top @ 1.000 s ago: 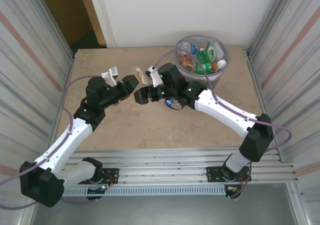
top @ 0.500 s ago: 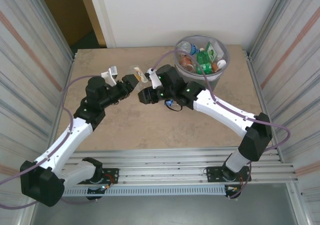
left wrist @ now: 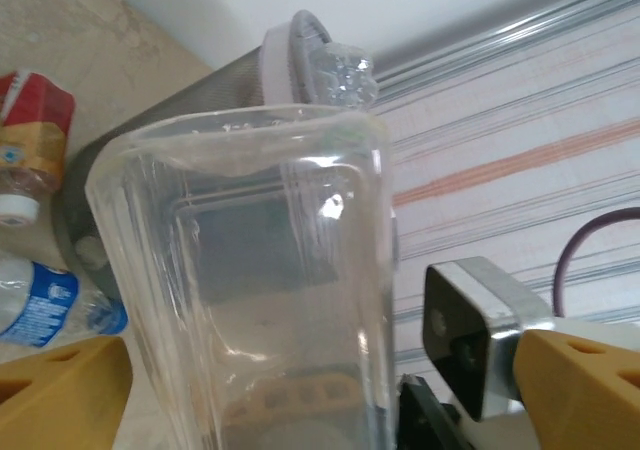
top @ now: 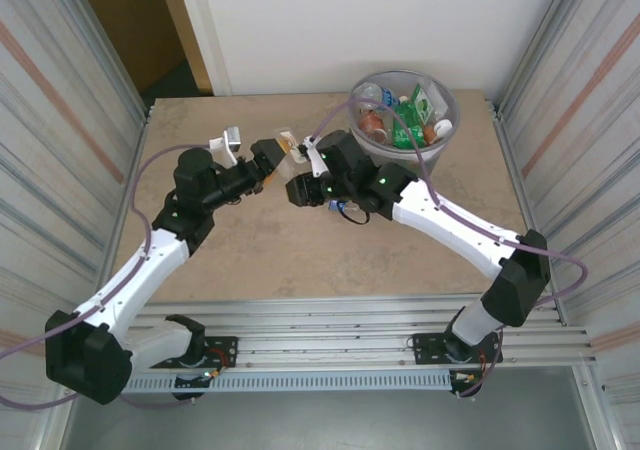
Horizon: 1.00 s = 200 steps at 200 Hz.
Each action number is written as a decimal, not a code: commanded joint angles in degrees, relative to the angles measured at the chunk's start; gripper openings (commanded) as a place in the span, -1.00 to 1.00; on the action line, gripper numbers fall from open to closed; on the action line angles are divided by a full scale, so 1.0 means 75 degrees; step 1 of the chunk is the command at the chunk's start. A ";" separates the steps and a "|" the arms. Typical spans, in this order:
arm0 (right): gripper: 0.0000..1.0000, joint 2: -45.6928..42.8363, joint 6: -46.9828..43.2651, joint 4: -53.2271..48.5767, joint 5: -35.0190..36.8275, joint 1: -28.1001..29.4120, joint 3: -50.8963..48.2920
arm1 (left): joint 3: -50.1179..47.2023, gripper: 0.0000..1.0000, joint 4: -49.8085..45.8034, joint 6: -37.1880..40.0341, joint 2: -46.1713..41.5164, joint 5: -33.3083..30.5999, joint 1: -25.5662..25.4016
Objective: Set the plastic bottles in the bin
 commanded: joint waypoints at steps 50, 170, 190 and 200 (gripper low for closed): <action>-0.45 -0.1139 -0.0120 -0.2727 0.2157 -0.1077 0.1747 | 0.0416 0.97 -0.0469 0.2324 -0.1243 -0.0664 -0.0017; -0.42 -0.0015 -0.1281 -0.4746 0.0611 -0.4435 0.4087 | 0.0254 0.98 -0.0831 0.3067 -0.0806 -0.1204 0.0112; -0.42 0.0251 -0.1702 -0.4847 0.0466 -0.4534 0.4268 | 0.0261 0.98 -0.0819 0.3031 -0.0728 -0.1195 0.0123; -0.39 0.0347 -0.1910 -0.4771 0.0366 -0.4568 0.4267 | 0.0266 0.98 -0.0801 0.3003 -0.0724 -0.1197 0.0123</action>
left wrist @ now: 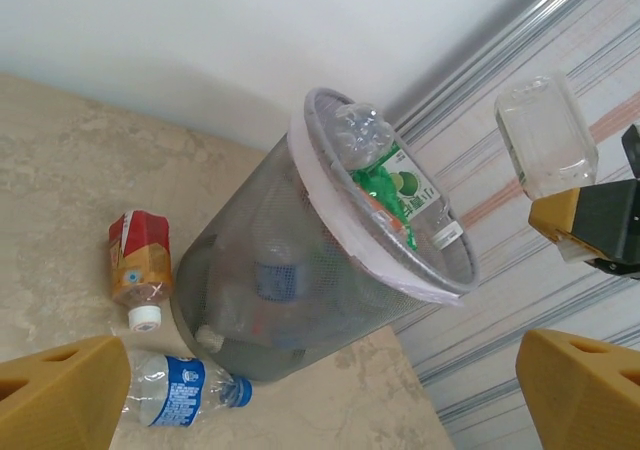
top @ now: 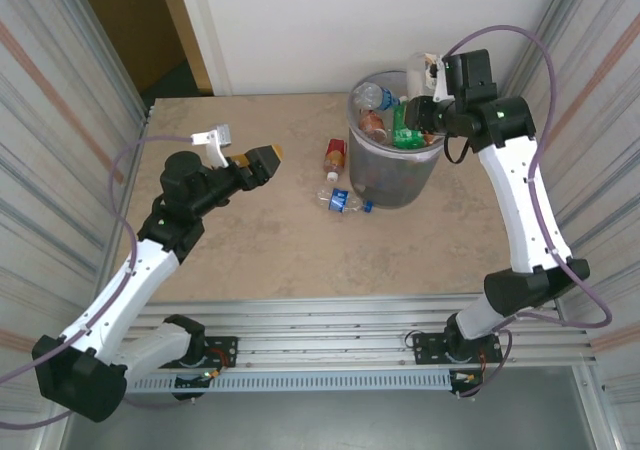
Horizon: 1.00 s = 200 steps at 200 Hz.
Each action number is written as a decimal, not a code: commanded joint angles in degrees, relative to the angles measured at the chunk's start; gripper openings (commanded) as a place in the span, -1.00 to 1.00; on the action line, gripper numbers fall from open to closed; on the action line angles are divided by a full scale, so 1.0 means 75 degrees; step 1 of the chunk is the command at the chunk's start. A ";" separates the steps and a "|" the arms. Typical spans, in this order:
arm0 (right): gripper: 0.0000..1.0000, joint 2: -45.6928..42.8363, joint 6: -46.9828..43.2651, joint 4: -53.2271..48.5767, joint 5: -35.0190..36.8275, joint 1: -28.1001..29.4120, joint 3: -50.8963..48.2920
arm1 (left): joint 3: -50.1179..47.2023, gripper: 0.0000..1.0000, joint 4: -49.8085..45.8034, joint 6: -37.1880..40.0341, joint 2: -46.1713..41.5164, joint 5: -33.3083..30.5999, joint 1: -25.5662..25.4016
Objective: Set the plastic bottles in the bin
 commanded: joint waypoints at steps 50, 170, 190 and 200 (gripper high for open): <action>-0.34 0.1009 -0.1826 -0.0709 -0.0443 -0.0298 0.0816 | 0.0038 0.98 0.0197 0.0014 0.0035 -0.0033 0.0093; -0.22 0.1044 -0.3100 0.0533 -0.1100 -0.0751 -0.0507 | -0.0068 0.97 0.0294 -0.0173 0.0172 -0.0045 0.0101; -0.12 0.1118 -0.3202 0.0684 -0.1032 -0.0758 -0.0698 | -0.0069 0.97 0.0342 -0.0230 0.0236 -0.0004 0.0109; -0.03 0.1160 -0.3232 0.0717 -0.0995 -0.0781 -0.0740 | -0.0067 0.97 0.0351 -0.0251 0.0256 0.0026 0.0105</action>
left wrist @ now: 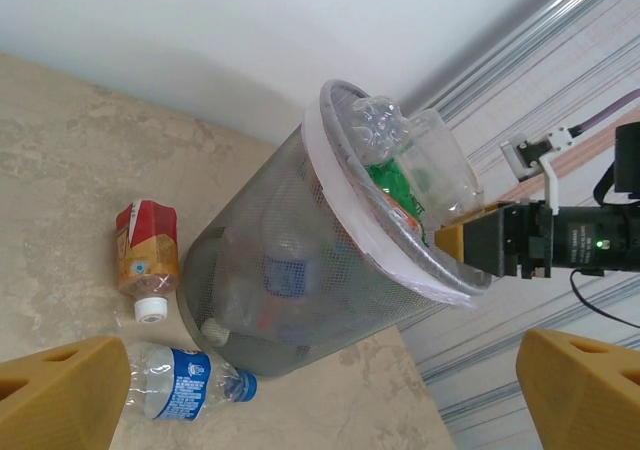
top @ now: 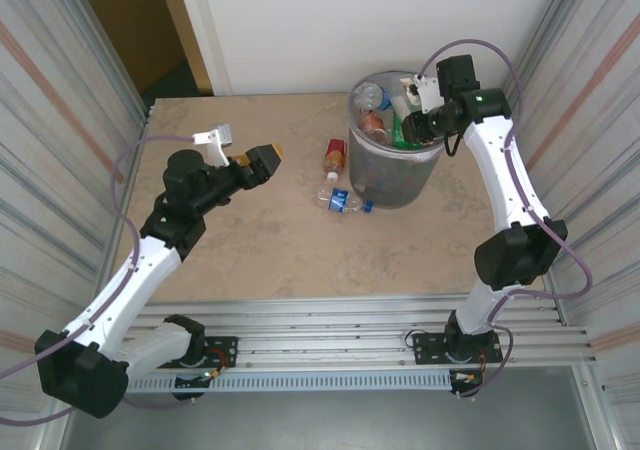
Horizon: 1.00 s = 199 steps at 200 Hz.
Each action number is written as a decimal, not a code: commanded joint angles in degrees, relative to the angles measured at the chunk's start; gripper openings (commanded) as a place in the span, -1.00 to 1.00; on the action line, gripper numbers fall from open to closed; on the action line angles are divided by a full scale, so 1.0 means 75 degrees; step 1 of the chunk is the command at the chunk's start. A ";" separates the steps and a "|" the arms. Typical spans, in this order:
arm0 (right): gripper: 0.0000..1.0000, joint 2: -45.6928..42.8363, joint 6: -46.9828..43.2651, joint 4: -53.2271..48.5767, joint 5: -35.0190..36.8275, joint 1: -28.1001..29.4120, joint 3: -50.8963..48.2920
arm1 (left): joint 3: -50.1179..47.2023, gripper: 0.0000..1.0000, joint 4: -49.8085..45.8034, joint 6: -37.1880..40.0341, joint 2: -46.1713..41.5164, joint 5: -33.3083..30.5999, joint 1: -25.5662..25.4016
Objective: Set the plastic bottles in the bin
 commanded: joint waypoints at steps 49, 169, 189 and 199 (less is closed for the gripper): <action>0.63 -0.0131 -0.0346 0.0518 -0.0037 -0.0102 -0.0147 | 0.0023 0.98 0.0291 -0.0149 0.0150 0.0037 0.0058; 0.81 -0.0012 0.0695 0.2692 -0.0040 -0.0114 0.0270 | 0.0100 0.97 0.0453 -0.0280 0.0413 0.0411 0.0059; 0.80 0.0359 0.0848 0.2831 -0.0107 -0.0106 0.0604 | 0.0064 0.97 0.0449 -0.0309 0.0384 0.0415 0.0054; 0.79 0.0571 0.0929 0.2810 -0.0217 -0.0113 0.0823 | 0.0053 0.97 0.0436 -0.0304 0.0365 0.0416 0.0053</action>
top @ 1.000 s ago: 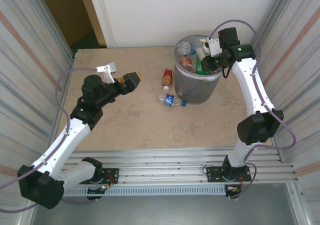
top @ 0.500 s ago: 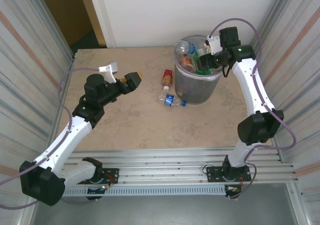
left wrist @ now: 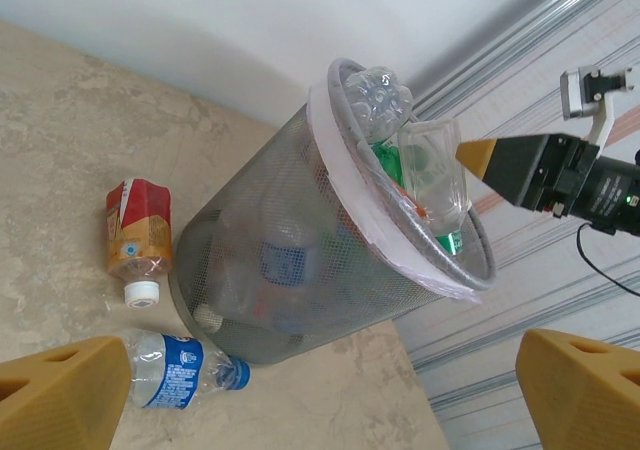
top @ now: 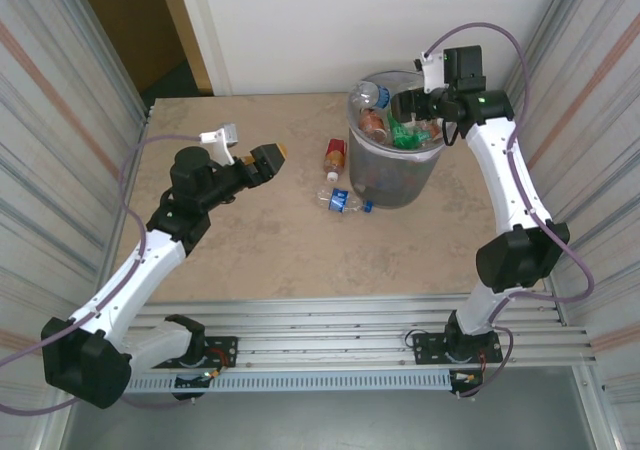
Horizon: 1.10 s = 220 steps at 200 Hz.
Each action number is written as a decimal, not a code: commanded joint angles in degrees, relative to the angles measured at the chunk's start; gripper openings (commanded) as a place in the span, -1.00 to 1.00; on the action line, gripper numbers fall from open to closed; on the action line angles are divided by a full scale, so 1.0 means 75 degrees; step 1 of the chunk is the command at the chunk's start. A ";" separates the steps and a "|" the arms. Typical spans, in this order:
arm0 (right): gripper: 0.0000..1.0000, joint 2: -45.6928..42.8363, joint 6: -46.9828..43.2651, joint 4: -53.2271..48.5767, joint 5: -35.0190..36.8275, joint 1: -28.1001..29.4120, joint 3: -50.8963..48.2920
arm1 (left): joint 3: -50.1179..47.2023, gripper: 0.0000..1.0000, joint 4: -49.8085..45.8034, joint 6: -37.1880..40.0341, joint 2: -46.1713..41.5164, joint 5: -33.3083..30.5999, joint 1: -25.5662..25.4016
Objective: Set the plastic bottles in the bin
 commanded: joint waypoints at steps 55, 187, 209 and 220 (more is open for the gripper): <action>0.57 0.1114 0.0654 0.0125 -0.0740 -0.0049 0.1287 | -0.0029 0.97 0.0190 -0.0044 -0.0126 0.0121 0.0036; 0.22 0.0463 0.0394 -0.0121 -0.1536 0.0350 0.0589 | -0.0053 0.98 0.0271 -0.0102 -0.0020 0.0148 0.0033; 0.08 0.0464 0.0357 -0.0113 -0.1439 0.0446 0.0474 | -0.0060 0.98 0.0281 -0.0102 -0.0021 0.0161 0.0033; -0.01 0.0499 0.0353 -0.0127 -0.1336 0.0493 0.0450 | -0.0056 0.98 0.0282 -0.0104 -0.0023 0.0159 0.0027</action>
